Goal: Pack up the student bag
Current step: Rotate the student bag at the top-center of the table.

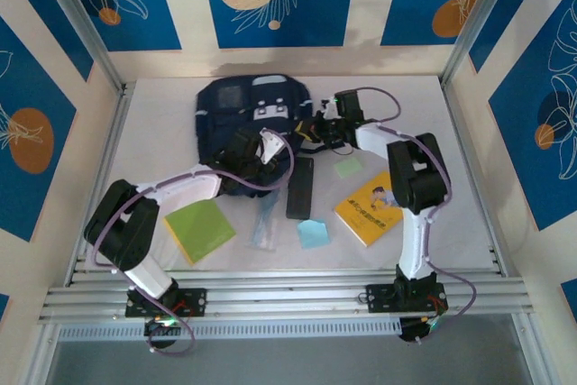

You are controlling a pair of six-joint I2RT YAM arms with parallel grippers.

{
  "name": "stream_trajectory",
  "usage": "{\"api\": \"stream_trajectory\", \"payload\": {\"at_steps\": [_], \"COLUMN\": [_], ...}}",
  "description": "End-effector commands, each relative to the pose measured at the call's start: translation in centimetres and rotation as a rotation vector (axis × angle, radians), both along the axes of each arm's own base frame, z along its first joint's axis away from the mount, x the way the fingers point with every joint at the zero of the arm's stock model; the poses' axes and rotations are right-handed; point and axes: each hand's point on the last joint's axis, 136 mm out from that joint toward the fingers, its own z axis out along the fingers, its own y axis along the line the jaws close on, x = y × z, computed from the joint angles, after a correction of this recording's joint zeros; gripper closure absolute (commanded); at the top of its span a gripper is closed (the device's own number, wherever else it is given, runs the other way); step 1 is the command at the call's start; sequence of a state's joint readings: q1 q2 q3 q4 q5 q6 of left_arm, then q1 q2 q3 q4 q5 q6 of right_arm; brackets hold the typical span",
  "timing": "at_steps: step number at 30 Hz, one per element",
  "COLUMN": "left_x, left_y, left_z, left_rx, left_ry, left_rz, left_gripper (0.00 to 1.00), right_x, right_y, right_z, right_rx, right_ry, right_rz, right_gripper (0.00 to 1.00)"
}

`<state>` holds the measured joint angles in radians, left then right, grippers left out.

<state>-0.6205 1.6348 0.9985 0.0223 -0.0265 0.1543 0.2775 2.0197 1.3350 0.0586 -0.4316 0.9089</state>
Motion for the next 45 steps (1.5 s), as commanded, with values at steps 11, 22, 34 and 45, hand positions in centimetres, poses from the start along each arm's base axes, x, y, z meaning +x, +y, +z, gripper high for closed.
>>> {"api": "stream_trajectory", "payload": {"at_steps": [11, 22, 34, 45], "left_x": [8.8, 4.3, -0.2, -2.4], "left_y": [6.5, 6.6, 7.1, 3.2], "left_z": [0.8, 1.6, 0.4, -0.5], "left_rx": [0.225, 0.097, 0.014, -0.010], "left_ry": [-0.190, -0.107, -0.002, 0.034], "left_rz": [0.395, 0.339, 0.315, 0.162], "left_gripper": [1.00, 1.00, 1.00, 1.00], "right_x": [-8.3, -5.0, 4.4, 4.6], "right_y": [0.9, -7.2, -3.5, 5.4], "right_z": [2.6, 2.4, -0.3, -3.1], "right_rx": [0.050, -0.105, -0.026, 0.035], "right_ry": [0.060, 0.003, -0.021, 0.044], "right_rz": [0.076, -0.072, -0.069, 0.030], "right_gripper": [0.59, 0.39, 0.38, 0.39]}}
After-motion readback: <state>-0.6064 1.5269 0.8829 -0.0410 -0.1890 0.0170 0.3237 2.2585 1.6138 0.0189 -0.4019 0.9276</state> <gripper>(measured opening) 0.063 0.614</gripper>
